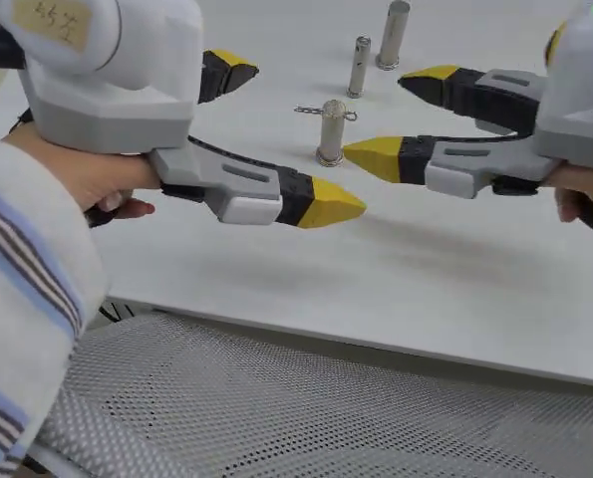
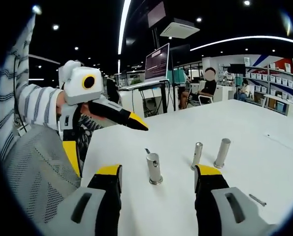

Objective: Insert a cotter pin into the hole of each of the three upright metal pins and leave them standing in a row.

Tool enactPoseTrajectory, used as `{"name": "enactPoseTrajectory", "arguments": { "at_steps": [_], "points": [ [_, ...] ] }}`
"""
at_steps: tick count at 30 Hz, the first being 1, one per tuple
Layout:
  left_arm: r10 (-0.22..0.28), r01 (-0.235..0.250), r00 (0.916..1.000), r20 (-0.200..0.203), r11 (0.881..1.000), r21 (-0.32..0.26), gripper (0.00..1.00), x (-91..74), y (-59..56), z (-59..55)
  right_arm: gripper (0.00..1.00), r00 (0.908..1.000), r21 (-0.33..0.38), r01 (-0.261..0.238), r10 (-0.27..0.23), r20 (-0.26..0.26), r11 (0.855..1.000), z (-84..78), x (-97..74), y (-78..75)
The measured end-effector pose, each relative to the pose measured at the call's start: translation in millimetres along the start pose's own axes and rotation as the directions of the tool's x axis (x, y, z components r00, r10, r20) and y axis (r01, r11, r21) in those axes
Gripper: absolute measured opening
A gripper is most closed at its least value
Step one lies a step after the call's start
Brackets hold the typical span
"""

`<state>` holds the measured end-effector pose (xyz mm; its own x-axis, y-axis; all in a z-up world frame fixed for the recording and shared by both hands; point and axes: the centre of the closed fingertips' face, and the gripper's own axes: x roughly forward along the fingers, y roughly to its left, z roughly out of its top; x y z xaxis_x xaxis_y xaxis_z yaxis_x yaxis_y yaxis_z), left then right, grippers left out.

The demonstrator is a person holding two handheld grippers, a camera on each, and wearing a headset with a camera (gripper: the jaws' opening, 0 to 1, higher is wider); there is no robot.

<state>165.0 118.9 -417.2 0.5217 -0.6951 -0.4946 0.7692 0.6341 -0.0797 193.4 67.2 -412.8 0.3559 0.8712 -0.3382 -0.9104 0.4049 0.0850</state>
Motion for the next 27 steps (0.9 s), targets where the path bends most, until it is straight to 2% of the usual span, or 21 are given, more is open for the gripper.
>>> {"name": "enactPoseTrajectory", "arguments": {
  "at_steps": [3,6,8,9,11,13,14,18,19,20,22,27],
  "points": [
    [-0.002,0.002,0.9999,0.014,1.000,-0.003,0.97,2.6,-0.5,2.7,0.66,0.9988,0.050,0.035,-0.037,0.031,0.998,8.2,-19.4,-2.8],
    [-0.007,0.008,0.9998,0.021,1.000,-0.006,0.96,5.8,-0.8,5.2,0.73,0.9966,0.143,0.061,-0.068,0.046,0.988,11.5,-35.0,-2.9],
    [-0.009,0.009,0.9997,0.024,1.000,-0.009,0.96,8.3,-0.7,6.5,0.78,0.9938,0.153,0.090,-0.099,0.051,0.984,10.8,-45.3,-7.6],
    [-0.012,0.012,0.9997,0.023,1.000,-0.009,0.95,12.7,7.5,12.3,0.80,0.9917,0.169,0.111,-0.120,0.045,0.979,8.3,-50.6,-9.2],
    [-0.019,0.020,0.9996,0.019,1.000,-0.009,0.94,18.0,12.2,17.3,0.85,0.9887,0.230,0.138,-0.148,0.024,0.963,0.8,-57.1,-11.6],
    [-0.027,0.027,0.9995,0.018,1.000,-0.006,0.92,22.7,15.3,21.4,0.91,0.9841,0.309,0.163,-0.177,0.018,0.937,-7.1,-64.5,-14.9],
    [-0.031,0.031,0.9992,0.025,0.999,-0.009,0.91,24.3,16.2,24.5,0.92,0.9823,0.323,0.174,-0.187,0.009,0.930,-10.8,-67.7,-16.4],
    [-0.036,0.037,0.9984,0.044,0.999,-0.011,0.90,32.8,20.8,39.4,0.94,0.9748,0.283,0.223,-0.213,-0.067,0.933,-29.2,-81.1,-14.6],
    [-0.036,0.037,0.9984,0.043,0.999,-0.010,0.89,33.8,21.4,40.6,0.95,0.9722,0.288,0.233,-0.217,-0.089,0.929,-33.3,-84.3,-13.2],
    [-0.029,0.030,0.9988,0.040,0.999,-0.012,0.86,36.6,24.2,44.5,0.96,0.9613,0.292,0.271,-0.241,-0.133,0.918,-41.3,-91.0,-14.2],
    [-0.016,0.017,0.9996,0.024,1.000,-0.026,0.83,41.7,29.1,48.9,0.98,0.9495,0.285,0.307,-0.272,-0.157,0.908,-47.5,-100.7,-17.8],
    [0.008,-0.008,0.9999,-0.015,0.999,-0.039,0.76,58.3,42.1,54.9,0.98,0.9382,0.347,0.342,-0.296,-0.180,0.874,-55.0,-118.6,-13.3]
  ]
}}
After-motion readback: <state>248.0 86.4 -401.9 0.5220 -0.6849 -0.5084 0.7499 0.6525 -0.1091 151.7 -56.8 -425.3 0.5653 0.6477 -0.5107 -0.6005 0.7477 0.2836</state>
